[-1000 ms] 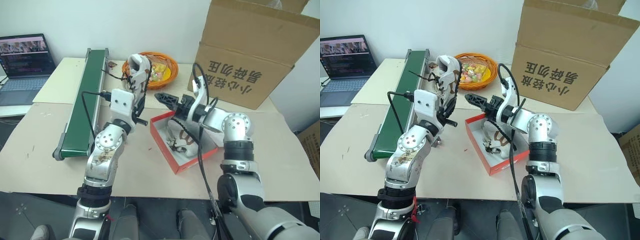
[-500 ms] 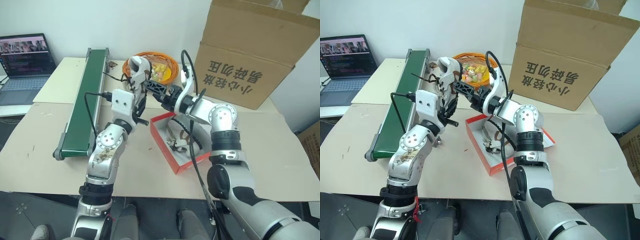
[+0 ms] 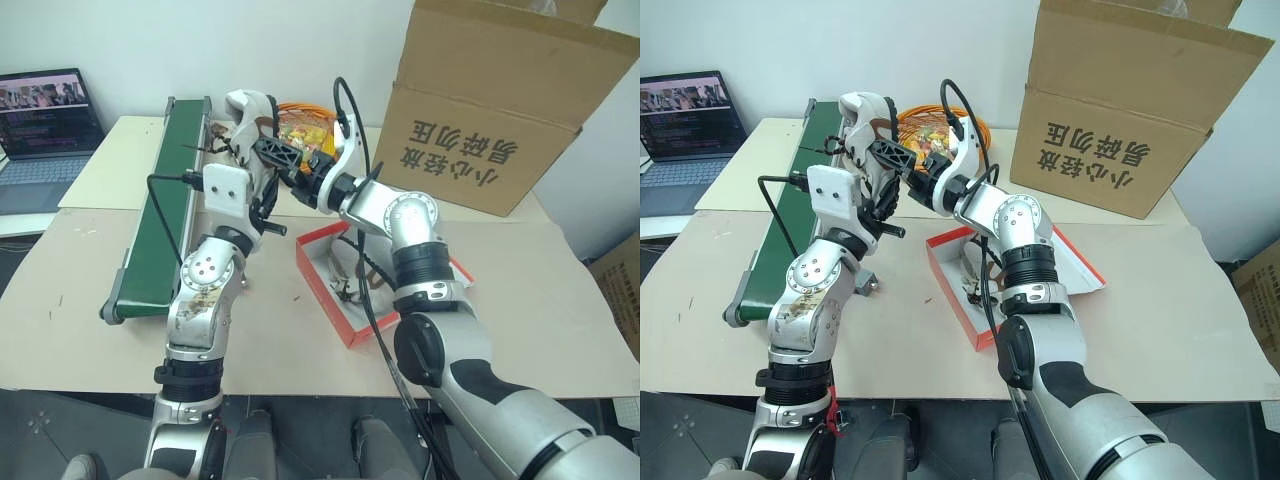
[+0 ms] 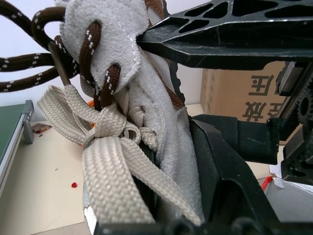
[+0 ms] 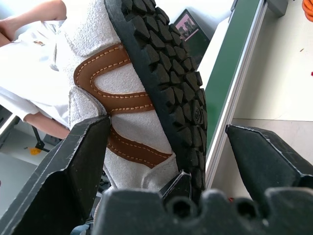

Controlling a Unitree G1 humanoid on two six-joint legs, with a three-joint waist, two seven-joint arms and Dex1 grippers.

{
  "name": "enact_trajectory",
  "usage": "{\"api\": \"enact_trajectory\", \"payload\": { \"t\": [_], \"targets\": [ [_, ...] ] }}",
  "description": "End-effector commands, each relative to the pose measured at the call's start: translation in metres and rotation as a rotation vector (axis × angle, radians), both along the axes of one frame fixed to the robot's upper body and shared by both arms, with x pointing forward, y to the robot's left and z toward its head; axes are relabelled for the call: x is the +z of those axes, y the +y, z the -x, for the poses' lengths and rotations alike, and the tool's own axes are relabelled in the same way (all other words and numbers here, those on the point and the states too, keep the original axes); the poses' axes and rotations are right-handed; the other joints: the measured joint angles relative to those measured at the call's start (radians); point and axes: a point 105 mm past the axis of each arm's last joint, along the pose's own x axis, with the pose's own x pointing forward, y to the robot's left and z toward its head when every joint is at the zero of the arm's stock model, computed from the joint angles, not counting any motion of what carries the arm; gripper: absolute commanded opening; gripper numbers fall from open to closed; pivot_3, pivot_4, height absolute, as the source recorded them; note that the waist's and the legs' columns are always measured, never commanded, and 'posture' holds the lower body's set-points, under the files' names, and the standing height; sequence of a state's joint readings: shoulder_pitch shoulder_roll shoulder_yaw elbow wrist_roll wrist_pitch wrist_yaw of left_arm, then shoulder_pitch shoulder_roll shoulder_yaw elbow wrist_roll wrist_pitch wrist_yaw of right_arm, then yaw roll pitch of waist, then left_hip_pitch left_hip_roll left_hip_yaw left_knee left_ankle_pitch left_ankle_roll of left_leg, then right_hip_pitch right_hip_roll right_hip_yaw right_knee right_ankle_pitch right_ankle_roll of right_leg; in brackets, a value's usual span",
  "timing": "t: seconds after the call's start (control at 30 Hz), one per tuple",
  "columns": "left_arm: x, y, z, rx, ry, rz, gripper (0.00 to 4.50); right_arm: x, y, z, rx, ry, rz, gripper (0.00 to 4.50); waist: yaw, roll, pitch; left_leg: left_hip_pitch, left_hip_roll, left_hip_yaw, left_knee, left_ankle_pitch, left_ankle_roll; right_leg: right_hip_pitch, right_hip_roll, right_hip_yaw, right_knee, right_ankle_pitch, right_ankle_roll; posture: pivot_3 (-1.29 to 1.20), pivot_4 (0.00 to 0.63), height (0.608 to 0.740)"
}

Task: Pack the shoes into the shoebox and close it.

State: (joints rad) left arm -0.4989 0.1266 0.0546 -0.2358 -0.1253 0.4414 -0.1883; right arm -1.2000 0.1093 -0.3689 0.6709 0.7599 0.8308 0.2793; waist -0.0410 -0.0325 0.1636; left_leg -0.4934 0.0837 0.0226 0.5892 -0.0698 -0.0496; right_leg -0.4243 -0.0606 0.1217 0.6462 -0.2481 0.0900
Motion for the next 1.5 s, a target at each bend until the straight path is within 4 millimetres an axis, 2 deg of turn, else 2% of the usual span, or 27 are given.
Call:
{"api": "enact_trajectory", "payload": {
  "t": [0.03,0.2,0.3,0.4,0.57,0.67,0.8,1.03,1.3,1.37,1.4,1.47,1.5],
  "targets": [
    [-0.002,-0.034,0.008,-0.153,0.009,-0.017,0.85,0.043,0.02,0.012,0.049,-0.137,-0.051,4.5,-0.001,0.0,0.0,0.0,0.0,0.0,0.0,0.0,0.0,0.0,0.0,0.0,0.0,0.0,0.0,0.0,0.15,0.721],
    [-0.002,-0.031,0.008,-0.146,0.011,-0.018,0.85,0.043,0.017,0.009,0.032,-0.149,-0.037,4.5,-0.002,0.0,0.0,0.0,0.0,0.0,0.0,0.0,0.0,0.0,0.0,0.0,0.0,0.0,0.0,0.0,0.15,0.721],
    [-0.002,-0.031,0.008,-0.143,0.013,-0.017,0.84,0.043,0.016,0.008,0.027,-0.153,-0.036,3.82,-0.002,0.0,0.0,0.0,0.0,0.0,0.0,0.0,0.0,0.0,0.0,0.0,0.0,0.0,0.0,0.0,0.15,0.721],
    [-0.003,-0.03,0.007,-0.142,0.013,-0.018,0.84,0.044,0.016,0.009,0.027,-0.155,-0.04,2.72,-0.002,0.0,0.0,0.0,0.0,0.0,0.0,0.0,0.0,0.0,0.0,0.0,0.0,0.0,0.0,0.0,0.15,0.721],
    [-0.002,-0.03,0.007,-0.139,0.01,-0.017,0.84,0.046,0.015,0.009,0.027,-0.156,-0.051,1.12,-0.002,0.0,0.0,0.0,0.0,0.0,0.0,0.0,0.0,0.0,0.0,0.0,0.0,0.0,0.0,0.0,0.15,0.721],
    [-0.002,-0.028,0.007,-0.136,0.01,-0.017,0.84,0.047,0.016,0.01,0.029,-0.156,-0.055,0.59,-0.003,0.0,0.0,0.0,0.0,0.0,0.0,0.0,0.0,0.0,0.0,0.0,0.0,0.0,0.0,0.0,0.15,0.721],
    [-0.002,-0.027,0.008,-0.132,0.009,-0.018,0.84,0.048,0.018,0.011,0.035,-0.156,-0.058,0.39,-0.003,0.0,0.0,0.0,0.0,0.0,0.0,0.0,0.0,0.0,0.0,0.0,0.0,0.0,0.0,0.0,0.15,0.721],
    [-0.003,-0.025,0.006,-0.117,0.017,-0.028,0.84,0.047,0.016,0.008,0.02,-0.156,-0.041,0.34,-0.003,0.0,0.0,0.0,0.0,0.0,0.0,0.0,0.0,0.0,0.0,0.0,0.0,0.0,0.0,0.0,0.15,0.721],
    [-0.006,-0.022,0.006,-0.108,0.014,-0.067,0.84,0.047,0.002,0.002,-0.017,-0.139,-0.059,0.34,-0.003,0.0,0.0,0.0,0.0,0.0,-0.001,0.0,0.0,0.0,0.0,0.0,0.0,0.0,-0.001,0.0,0.15,0.721],
    [-0.006,-0.022,0.006,-0.104,0.012,-0.074,1.66,0.046,0.0,0.001,-0.025,-0.135,-0.059,0.34,-0.003,0.0,0.0,0.0,0.0,0.0,-0.001,0.0,0.0,0.0,0.0,0.0,0.0,0.0,-0.001,0.0,0.15,0.721],
    [-0.006,-0.022,0.006,-0.105,0.011,-0.075,1.8,0.046,-0.001,0.001,-0.027,-0.135,-0.06,0.34,-0.003,0.0,0.0,0.0,0.0,0.0,-0.001,0.0,0.0,0.0,0.0,-0.001,0.0,0.0,-0.001,0.0,0.15,0.721],
    [-0.005,-0.024,0.007,-0.114,-0.001,-0.091,2.63,0.046,-0.002,0.0,-0.032,-0.134,-0.058,0.34,-0.003,0.0,0.0,0.0,0.0,0.0,-0.001,0.0,0.0,0.0,0.0,0.0,0.0,0.0,-0.001,0.0,0.15,0.721],
    [-0.005,-0.025,0.008,-0.12,-0.006,-0.098,2.9,0.045,-0.002,0.0,-0.036,-0.132,-0.056,0.34,-0.003,0.0,0.0,0.0,0.0,0.0,-0.001,0.0,0.0,0.0,0.0,0.0,0.0,0.0,-0.001,0.0,0.15,0.721]
  ]
}}
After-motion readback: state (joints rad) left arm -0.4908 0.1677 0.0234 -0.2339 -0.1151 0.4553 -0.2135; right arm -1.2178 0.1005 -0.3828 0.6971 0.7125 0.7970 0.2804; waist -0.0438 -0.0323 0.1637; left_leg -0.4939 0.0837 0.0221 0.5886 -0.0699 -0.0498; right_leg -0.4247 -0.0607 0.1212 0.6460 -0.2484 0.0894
